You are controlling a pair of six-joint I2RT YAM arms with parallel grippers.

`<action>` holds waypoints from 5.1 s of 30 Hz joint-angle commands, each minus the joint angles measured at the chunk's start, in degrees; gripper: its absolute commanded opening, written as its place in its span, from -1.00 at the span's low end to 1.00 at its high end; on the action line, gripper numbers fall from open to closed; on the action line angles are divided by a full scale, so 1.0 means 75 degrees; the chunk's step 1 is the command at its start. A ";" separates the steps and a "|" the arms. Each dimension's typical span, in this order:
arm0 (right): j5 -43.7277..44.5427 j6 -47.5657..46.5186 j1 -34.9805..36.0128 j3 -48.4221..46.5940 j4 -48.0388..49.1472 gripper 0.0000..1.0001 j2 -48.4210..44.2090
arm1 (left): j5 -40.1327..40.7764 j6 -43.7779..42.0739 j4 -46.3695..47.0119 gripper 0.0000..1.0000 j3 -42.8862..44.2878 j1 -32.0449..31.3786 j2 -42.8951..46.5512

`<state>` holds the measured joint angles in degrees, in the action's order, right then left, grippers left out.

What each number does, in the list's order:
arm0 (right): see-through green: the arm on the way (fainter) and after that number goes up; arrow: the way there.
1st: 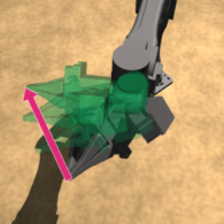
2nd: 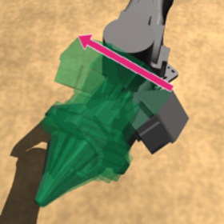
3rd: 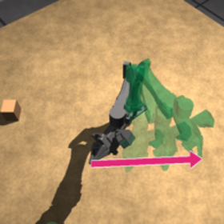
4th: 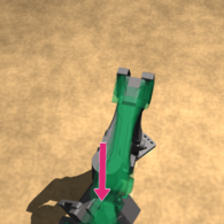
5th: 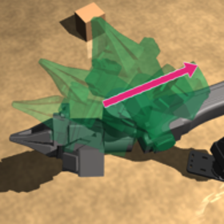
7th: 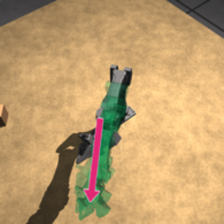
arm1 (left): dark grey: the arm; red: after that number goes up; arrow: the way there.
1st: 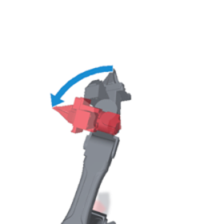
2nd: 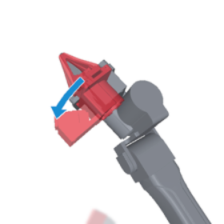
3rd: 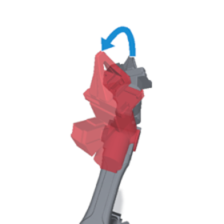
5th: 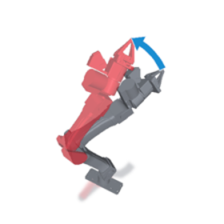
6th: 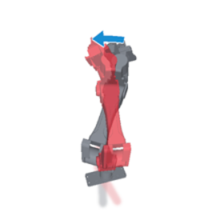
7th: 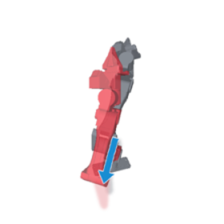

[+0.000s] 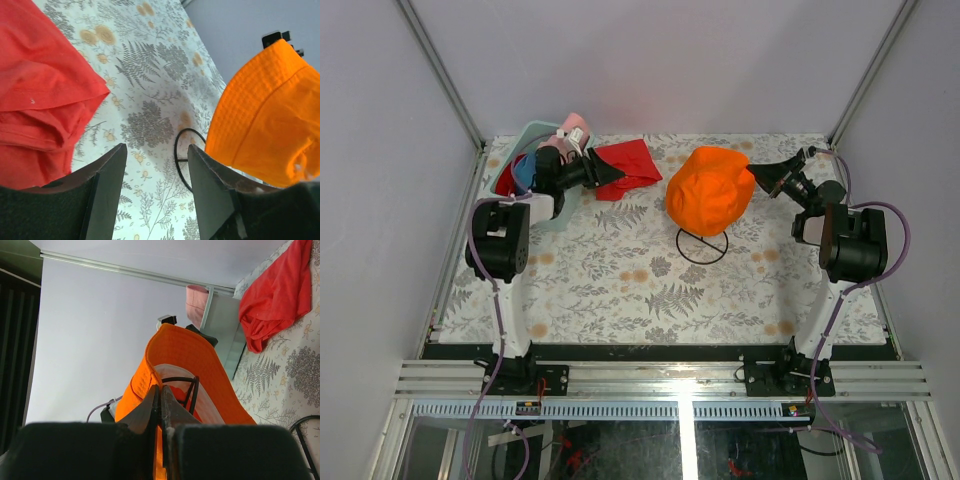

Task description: Stack the hats

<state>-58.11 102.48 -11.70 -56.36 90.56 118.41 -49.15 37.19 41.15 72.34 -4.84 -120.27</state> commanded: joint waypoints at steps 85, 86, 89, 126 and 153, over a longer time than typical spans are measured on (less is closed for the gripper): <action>0.0821 -0.3776 0.0160 0.1631 -0.6067 -1.00 -0.2135 | 0.2738 0.3710 0.6701 0.27 -0.2963 -0.2357 -0.0501; 0.0832 -0.3813 0.0155 0.1608 -0.6159 -1.00 -0.2152 | 0.2737 0.3713 0.6701 0.27 -0.2893 -0.2390 -0.0519; 0.0855 -0.3826 0.0154 0.1556 -0.6227 -1.00 -0.2182 | 0.2783 0.3771 0.6706 0.27 -0.2802 -0.2475 -0.0603; 0.1571 -0.5504 -0.0130 0.1290 -0.9019 -1.00 -0.2303 | 0.3297 0.3951 0.4903 -1.00 -0.3556 -0.2342 -0.0691; 0.2163 -0.5668 -0.0182 0.0680 -1.0624 -1.00 -0.2939 | 0.3020 0.3971 0.4050 -1.00 -0.3733 -0.2530 -0.0656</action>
<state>-45.91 61.93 -12.23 -49.12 14.94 96.47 -26.06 67.48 79.40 46.39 -23.83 -124.42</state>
